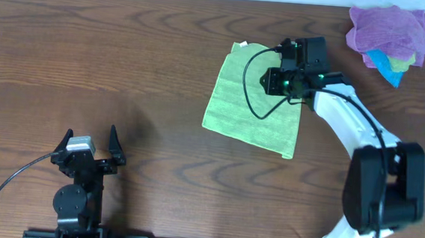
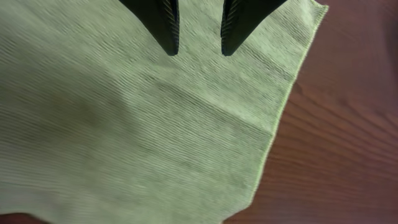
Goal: Fold the cloth
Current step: 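Pinch the green cloth's top edge and pull it to flatten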
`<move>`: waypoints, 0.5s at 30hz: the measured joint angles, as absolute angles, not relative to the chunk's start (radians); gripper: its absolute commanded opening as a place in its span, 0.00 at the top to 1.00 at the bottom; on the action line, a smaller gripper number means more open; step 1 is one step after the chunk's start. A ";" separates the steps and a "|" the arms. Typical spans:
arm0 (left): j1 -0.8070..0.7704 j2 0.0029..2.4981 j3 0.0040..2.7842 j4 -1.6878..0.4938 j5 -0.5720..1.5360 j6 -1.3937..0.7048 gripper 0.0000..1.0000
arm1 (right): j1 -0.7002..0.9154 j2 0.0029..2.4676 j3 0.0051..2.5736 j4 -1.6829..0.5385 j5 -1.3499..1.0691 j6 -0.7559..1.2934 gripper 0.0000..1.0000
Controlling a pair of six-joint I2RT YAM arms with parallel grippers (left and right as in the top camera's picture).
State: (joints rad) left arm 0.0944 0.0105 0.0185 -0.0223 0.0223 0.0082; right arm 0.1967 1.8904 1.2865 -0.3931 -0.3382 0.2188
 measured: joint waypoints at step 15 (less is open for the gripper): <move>0.094 0.010 0.019 -0.022 0.022 0.008 0.05 | 0.222 2.178 1.626 -0.421 -0.427 0.244 0.99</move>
State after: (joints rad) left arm 0.0944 0.0101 0.0185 -0.0223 0.0223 0.0078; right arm 0.2222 2.1777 1.6264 -0.4206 -0.4274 0.2436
